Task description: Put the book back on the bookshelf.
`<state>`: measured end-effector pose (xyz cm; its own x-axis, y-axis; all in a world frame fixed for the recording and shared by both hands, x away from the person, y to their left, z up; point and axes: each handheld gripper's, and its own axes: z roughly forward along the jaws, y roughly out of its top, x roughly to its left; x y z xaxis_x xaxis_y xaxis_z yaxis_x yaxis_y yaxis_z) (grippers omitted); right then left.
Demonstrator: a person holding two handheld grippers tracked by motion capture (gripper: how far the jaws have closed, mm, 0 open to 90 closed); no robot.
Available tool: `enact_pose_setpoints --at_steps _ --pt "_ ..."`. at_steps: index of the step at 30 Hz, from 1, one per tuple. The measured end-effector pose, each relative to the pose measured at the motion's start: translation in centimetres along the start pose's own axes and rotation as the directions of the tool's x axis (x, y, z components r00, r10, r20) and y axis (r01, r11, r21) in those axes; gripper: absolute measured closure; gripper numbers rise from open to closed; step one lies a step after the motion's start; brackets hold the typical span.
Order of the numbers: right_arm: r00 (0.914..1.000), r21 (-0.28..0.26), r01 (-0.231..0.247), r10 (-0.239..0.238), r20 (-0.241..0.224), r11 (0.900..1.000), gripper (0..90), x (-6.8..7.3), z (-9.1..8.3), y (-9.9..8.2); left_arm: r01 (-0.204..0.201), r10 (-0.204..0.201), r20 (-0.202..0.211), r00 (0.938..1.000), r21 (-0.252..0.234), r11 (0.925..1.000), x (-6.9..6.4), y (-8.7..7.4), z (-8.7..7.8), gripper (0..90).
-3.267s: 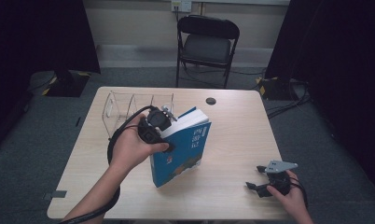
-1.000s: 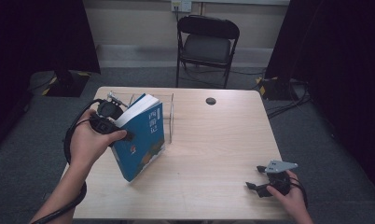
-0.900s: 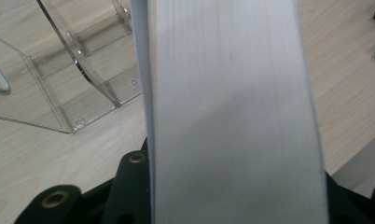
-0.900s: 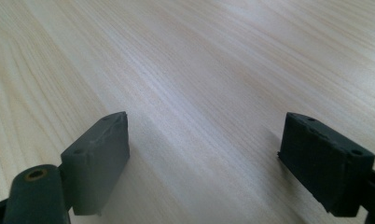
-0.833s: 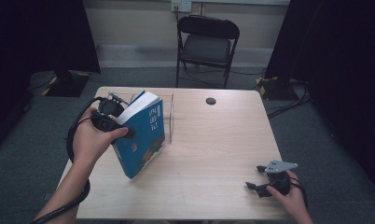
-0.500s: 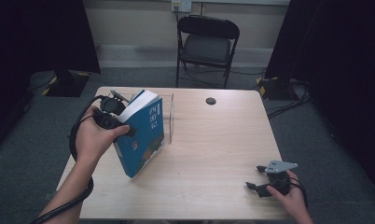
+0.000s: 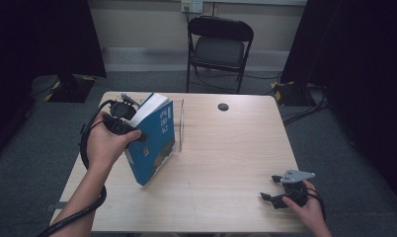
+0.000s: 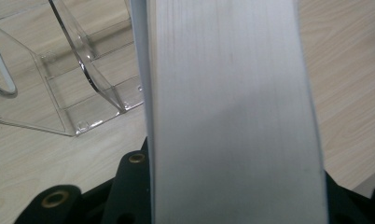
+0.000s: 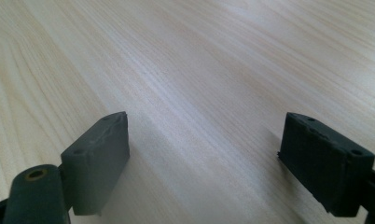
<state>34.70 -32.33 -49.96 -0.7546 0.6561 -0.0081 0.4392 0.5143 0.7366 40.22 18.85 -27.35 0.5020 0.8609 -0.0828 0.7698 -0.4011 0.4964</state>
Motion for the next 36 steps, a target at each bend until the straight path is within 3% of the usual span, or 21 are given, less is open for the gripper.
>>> enact_pose_setpoints --at_steps 8,15,21,29,36 --pt "1.0000 0.000 -0.001 0.001 0.000 1.0000 15.1 0.0 0.0 0.0 -0.020 0.020 0.005 0.9998 0.013 0.9997 -0.5 -0.7 0.4 62.1" --pt "1.0000 -0.001 0.002 -0.002 0.000 1.0000 15.1 0.0 0.0 0.0 -0.011 0.011 0.012 0.9999 0.011 0.9999 -0.7 -1.7 1.3 62.0" --pt "1.0000 0.000 0.001 -0.001 0.000 1.0000 15.1 0.0 0.0 0.0 -0.064 0.064 -0.008 0.9979 0.007 0.9979 -1.0 -2.3 1.4 61.8" --pt "1.0000 0.000 0.001 -0.001 0.001 1.0000 15.1 0.0 0.0 0.0 -0.048 0.048 -0.007 0.9988 -0.018 0.9987 -0.1 -3.6 1.4 61.4" --pt "1.0000 0.000 0.000 0.000 0.000 1.0000 15.1 0.0 0.0 0.0 -0.066 0.066 -0.009 0.9978 0.007 0.9978 -0.4 -3.4 1.4 61.0"
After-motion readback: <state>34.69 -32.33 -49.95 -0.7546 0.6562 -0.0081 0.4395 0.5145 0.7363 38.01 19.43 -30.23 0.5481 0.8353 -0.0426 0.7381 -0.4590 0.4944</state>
